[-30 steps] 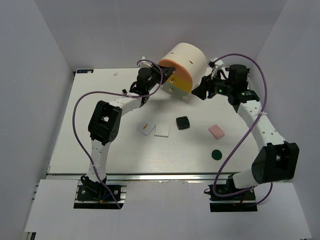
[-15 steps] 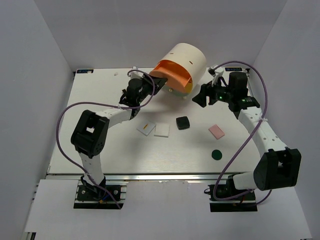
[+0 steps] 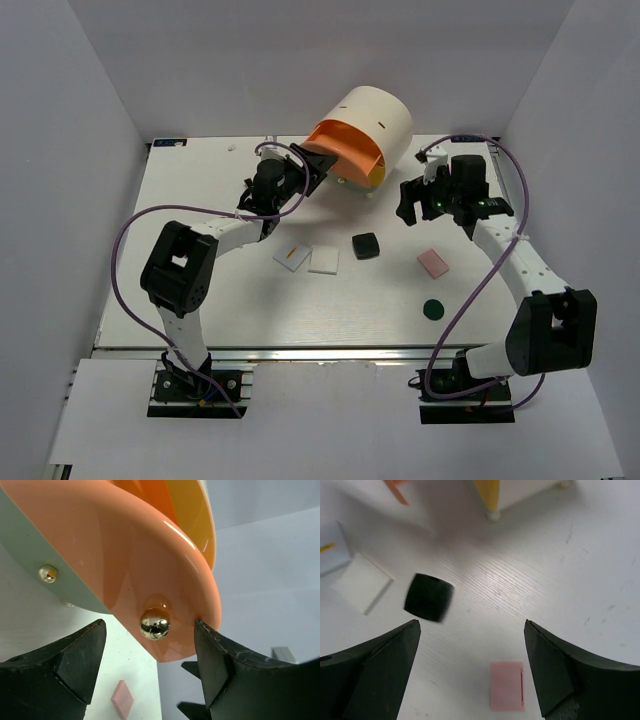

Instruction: Organize the makeup

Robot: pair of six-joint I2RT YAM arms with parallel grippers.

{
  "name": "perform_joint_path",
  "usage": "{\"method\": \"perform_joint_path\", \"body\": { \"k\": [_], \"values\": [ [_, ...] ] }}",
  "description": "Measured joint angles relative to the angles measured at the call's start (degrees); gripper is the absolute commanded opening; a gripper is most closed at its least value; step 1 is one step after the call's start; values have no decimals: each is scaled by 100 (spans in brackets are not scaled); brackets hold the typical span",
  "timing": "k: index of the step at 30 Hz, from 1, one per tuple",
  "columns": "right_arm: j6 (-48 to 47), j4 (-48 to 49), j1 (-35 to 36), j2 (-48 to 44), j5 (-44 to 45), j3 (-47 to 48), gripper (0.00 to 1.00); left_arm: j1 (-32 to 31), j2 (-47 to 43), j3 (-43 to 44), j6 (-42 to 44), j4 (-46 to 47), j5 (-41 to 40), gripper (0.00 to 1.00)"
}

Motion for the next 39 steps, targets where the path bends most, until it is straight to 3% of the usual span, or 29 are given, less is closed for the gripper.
{"method": "perform_joint_path", "body": {
  "k": [5, 12, 20, 25, 33, 39],
  "values": [
    [-302, -461, -11, 514, 750, -85, 89, 0, -190, -138, 212, -339, -66, 83],
    [-708, -1040, -22, 909, 1252, -566, 89, 0, -1189, -610, 785, -1316, -608, 90],
    [-1093, -1174, -33, 1311, 1676, -780, 89, 2, -1853, -675, 1646, -2708, -1143, 91],
    [-1226, -1156, -33, 1440, 1941, -935, 89, 33, -2166, -1279, 1808, -3316, -1268, 92],
    [-1244, -1102, -118, 1523, 1902, -935, 89, 57, -2649, -1965, 1679, -3781, -1388, 92],
    [-1274, -1067, -374, 1600, 1495, -935, 82, 68, -2809, -2090, 1532, -4017, -1528, 92]
  ]
}}
